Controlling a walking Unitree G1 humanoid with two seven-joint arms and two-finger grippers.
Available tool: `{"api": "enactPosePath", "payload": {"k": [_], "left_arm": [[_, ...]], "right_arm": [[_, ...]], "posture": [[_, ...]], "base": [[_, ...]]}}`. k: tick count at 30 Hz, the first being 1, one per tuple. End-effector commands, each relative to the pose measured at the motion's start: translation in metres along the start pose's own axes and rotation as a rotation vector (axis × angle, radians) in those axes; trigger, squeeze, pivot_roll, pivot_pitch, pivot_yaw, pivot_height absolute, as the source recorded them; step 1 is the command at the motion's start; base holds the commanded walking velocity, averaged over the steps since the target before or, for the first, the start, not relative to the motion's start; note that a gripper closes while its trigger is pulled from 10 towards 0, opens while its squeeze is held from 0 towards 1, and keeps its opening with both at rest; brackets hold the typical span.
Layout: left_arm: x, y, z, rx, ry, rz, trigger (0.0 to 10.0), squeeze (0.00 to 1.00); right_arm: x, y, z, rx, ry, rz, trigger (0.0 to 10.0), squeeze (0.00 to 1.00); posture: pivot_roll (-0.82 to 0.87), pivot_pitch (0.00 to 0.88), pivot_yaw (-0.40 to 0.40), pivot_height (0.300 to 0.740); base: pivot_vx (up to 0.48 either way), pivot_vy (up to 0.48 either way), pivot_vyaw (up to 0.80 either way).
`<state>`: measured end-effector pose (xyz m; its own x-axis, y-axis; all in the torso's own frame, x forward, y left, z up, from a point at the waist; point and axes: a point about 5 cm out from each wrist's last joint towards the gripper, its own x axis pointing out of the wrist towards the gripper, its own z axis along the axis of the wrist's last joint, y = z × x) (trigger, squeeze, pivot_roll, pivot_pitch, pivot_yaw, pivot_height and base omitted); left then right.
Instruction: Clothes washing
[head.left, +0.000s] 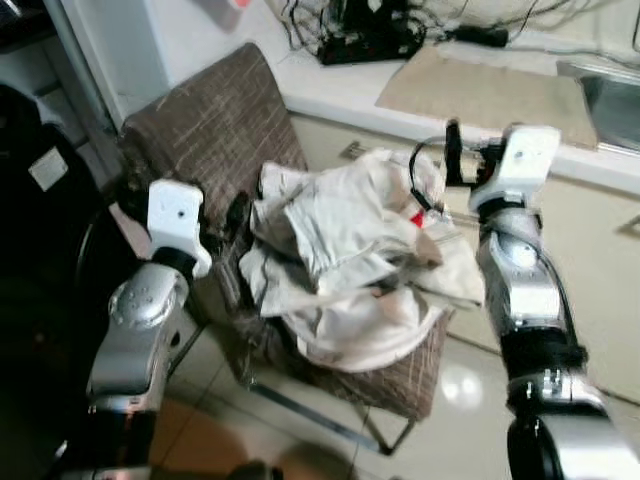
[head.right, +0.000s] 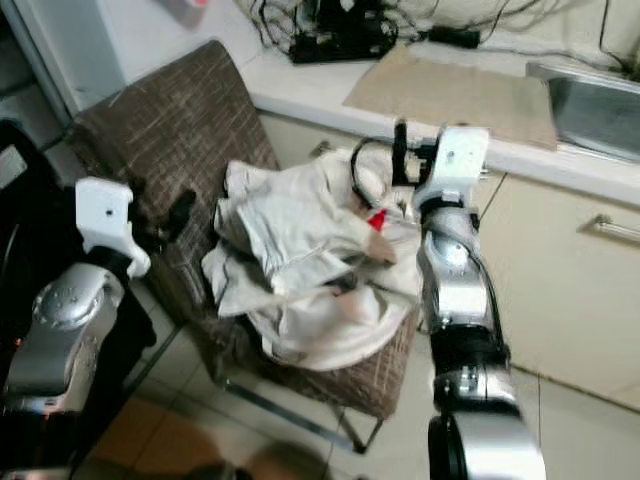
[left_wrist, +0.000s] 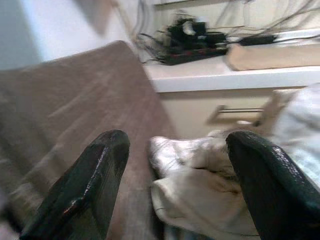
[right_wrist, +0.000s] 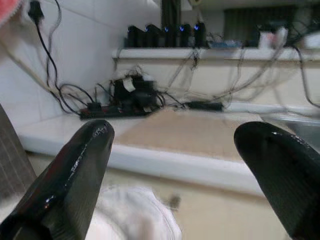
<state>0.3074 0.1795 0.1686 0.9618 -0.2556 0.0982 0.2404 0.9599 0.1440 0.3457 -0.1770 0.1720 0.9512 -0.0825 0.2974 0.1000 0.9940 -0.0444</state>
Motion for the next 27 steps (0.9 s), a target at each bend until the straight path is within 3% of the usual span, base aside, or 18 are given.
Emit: {"api": "enactPosePath", "payload": {"k": [1, 4, 6, 7, 8, 9, 10, 12, 16, 20, 27], "left_arm": [[0.008, -0.001, 0.005, -0.019, -0.003, -0.060, 10.0, 0.00], [0.033, -0.001, 0.007, -0.089, 0.044, -0.180, 10.0, 0.00], [0.040, -0.004, 0.006, -0.064, 0.071, -0.237, 10.0, 0.00], [0.053, -0.003, 0.007, -0.044, 0.091, -0.255, 10.0, 0.00], [0.070, 0.000, 0.013, -0.028, 0.093, -0.253, 10.0, 0.12], [0.070, 0.000, 0.013, -0.028, 0.093, -0.253, 10.0, 0.12], [0.080, -0.003, 0.016, -0.030, 0.101, -0.292, 10.0, 1.00], [0.088, -0.014, 0.017, -0.011, 0.137, -0.392, 10.0, 1.00], [0.097, -0.022, 0.022, 0.006, 0.161, -0.480, 10.0, 1.00], [0.106, -0.019, 0.034, 0.007, 0.152, -0.488, 10.0, 1.00], [0.109, -0.002, 0.037, 0.039, 0.178, -0.426, 10.0, 1.00]], "right_arm": [[-0.009, -0.003, 0.001, -0.019, -0.014, -0.033, 10.0, 0.00], [-0.037, -0.010, -0.009, -0.015, 0.005, -0.085, 10.0, 0.00], [-0.043, -0.009, -0.010, 0.002, 0.010, -0.080, 10.0, 0.00], [-0.050, -0.006, -0.009, 0.036, 0.002, -0.067, 10.0, 0.00], [-0.060, -0.004, -0.006, 0.047, -0.011, -0.041, 10.0, 0.00], [-0.060, -0.004, -0.006, 0.047, -0.011, -0.041, 10.0, 0.00], [-0.067, -0.004, -0.005, 0.056, -0.005, -0.033, 10.0, 0.00], [-0.075, -0.005, -0.005, 0.065, 0.010, -0.038, 10.0, 0.00], [-0.084, -0.008, -0.005, 0.055, 0.030, -0.059, 10.0, 0.00], [-0.089, -0.012, -0.003, 0.053, 0.041, -0.078, 10.0, 0.00], [-0.089, -0.012, -0.002, 0.054, 0.058, -0.065, 10.0, 0.00]], "posture": [[-0.05, 0.007, 0.011, 0.740], [-0.13, 0.013, 0.064, 0.740], [-0.15, 0.016, 0.079, 0.740], [-0.18, 0.021, 0.098, 0.740], [-0.21, 0.028, 0.117, 0.740], [-0.21, 0.028, 0.117, 0.740], [-0.23, 0.037, 0.135, 0.740], [-0.24, 0.043, 0.143, 0.740], [-0.28, 0.055, 0.166, 0.740], [-0.30, 0.061, 0.178, 0.740], [-0.29, 0.062, 0.167, 0.740]], "base": [[0.000, 0.000, 0.00], [0.000, 0.000, 0.00], [0.000, 0.000, 0.00], [0.000, 0.000, 0.00], [0.000, 0.000, 0.00], [0.000, 0.000, 0.00], [0.000, 0.000, 0.00], [0.000, 0.000, 0.00], [0.000, 0.000, 0.00], [0.000, 0.000, 0.00], [0.000, 0.000, 0.00]]}}
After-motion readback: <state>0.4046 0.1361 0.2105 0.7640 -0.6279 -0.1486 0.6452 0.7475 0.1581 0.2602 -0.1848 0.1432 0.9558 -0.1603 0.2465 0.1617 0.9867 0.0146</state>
